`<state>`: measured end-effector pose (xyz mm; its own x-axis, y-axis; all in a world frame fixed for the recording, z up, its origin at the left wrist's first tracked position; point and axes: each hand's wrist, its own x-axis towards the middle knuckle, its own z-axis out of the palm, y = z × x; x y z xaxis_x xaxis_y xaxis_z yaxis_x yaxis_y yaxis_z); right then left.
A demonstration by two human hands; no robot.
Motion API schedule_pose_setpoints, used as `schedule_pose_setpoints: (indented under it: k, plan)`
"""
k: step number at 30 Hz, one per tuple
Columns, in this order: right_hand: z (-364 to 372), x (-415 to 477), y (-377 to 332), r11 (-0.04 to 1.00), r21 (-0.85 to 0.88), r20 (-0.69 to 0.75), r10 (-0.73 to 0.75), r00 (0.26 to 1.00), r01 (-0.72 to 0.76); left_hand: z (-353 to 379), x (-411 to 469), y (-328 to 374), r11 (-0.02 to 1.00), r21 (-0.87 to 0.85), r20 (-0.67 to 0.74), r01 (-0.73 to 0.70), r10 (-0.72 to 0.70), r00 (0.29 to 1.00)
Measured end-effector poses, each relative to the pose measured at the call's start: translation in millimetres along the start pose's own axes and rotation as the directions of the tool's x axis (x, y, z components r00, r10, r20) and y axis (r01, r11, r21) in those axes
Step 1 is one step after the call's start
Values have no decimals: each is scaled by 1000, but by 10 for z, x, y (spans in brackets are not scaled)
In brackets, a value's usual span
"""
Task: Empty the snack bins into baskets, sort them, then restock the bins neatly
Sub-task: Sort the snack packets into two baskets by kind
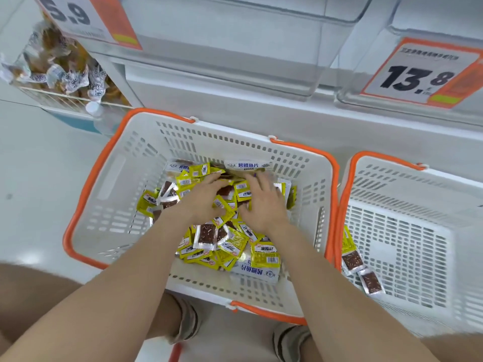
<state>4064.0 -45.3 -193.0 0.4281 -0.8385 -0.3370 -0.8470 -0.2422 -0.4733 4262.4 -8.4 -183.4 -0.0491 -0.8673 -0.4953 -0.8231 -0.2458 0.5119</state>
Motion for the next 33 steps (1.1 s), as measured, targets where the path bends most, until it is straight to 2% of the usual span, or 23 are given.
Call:
schedule_pose_setpoints:
  k: [2, 3, 5, 8, 12, 15, 17, 21, 24, 27, 30, 33]
  plan:
    - [-7, 17, -9, 998, -36, 230, -40, 972, 49, -3, 1, 13, 999, -3, 50, -42, 42, 998]
    - [-17, -2, -18, 991, -103, 282, -50, 958, 82, -14, -20, 18, 998, -1, 66, -61, 61, 996]
    - [-42, -82, -56, 965, -231, 317, -47, 947, 125, -49, -63, 1, 998, -16, 119, -57, 59, 991]
    - [-11, -166, -138, 906, -380, 354, -43, 934, 186, -103, -98, -26, 996, -81, 233, 27, -8, 972]
    - [114, -215, -235, 880, -418, 377, -60, 924, 227, -101, -173, -19, 979, -191, 292, 66, -8, 956]
    - [151, -271, -242, 912, -338, 346, -111, 931, 234, -65, -254, -110, 916, -383, 230, 120, -31, 973]
    - [170, -314, -244, 915, -309, 355, -141, 924, 259, -26, -330, -144, 891, -427, 184, 152, -79, 980]
    - [40, -324, -255, 946, -224, 347, -148, 926, 235, 117, -466, -185, 928, -322, 248, 190, -111, 962]
    - [-76, -300, -218, 973, -161, 258, -118, 959, 163, 228, -520, -188, 972, -175, 200, 158, -122, 972]
    - [-159, -335, -140, 991, 84, 226, -120, 967, 103, 298, -558, -142, 979, -161, 168, 127, -99, 981]
    - [-365, -424, -144, 894, 443, 149, -148, 978, 68, 379, -575, -105, 973, -190, 182, 131, -96, 979]
    - [-701, -575, -184, 812, 584, 95, -57, 994, -9, 447, -617, -26, 981, -158, 156, 114, -90, 984]
